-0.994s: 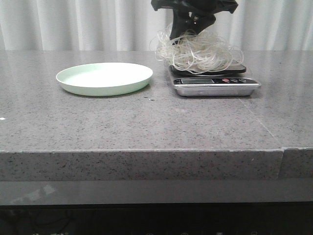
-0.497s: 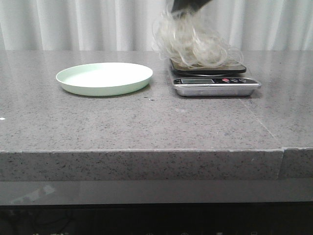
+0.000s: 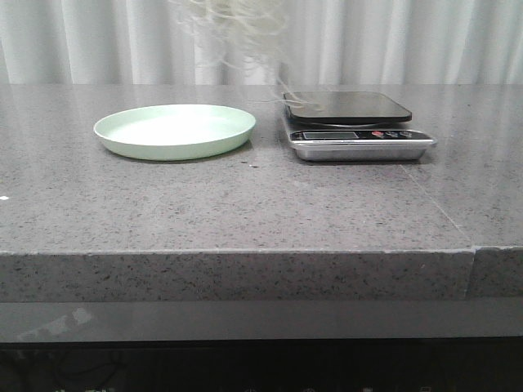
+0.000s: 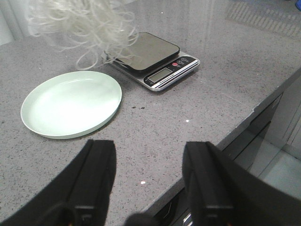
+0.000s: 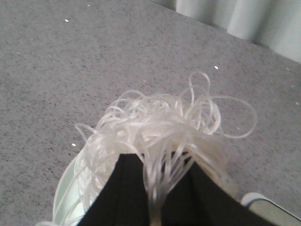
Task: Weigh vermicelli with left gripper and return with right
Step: 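Lift the vermicelli with the right gripper and carry it over the plate, then lower the vermicelli onto the green plate and open the right gripper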
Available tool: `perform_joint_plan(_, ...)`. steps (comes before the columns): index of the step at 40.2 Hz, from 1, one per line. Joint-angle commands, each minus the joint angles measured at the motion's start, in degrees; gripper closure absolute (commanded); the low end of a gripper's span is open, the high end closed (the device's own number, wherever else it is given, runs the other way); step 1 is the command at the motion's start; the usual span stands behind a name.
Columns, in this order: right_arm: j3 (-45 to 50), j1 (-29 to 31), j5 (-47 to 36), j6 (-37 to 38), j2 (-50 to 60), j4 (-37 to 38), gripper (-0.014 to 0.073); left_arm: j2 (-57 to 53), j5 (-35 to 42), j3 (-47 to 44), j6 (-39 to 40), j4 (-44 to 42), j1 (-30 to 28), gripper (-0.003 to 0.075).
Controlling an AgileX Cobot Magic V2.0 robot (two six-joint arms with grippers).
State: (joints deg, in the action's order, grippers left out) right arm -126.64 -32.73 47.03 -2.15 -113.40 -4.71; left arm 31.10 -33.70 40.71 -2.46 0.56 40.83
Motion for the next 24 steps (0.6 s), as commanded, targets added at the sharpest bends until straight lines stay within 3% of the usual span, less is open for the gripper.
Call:
perform_joint_plan(1,-2.3,-1.6,-9.0,-0.8,2.7,-0.5,0.0391,0.3,4.3,1.5,0.4,0.6,0.4,0.03)
perform_joint_plan(10,-2.3,-3.5,-12.1,-0.8,-1.2,-1.8,0.0391,0.3,4.3,1.5,0.4,0.6,0.4,0.03)
perform_joint_plan(24,-2.3,-3.4,-5.1,-0.8,-7.6,-1.5,0.0387,0.3,4.3,1.5,0.4,0.6,0.4,0.03)
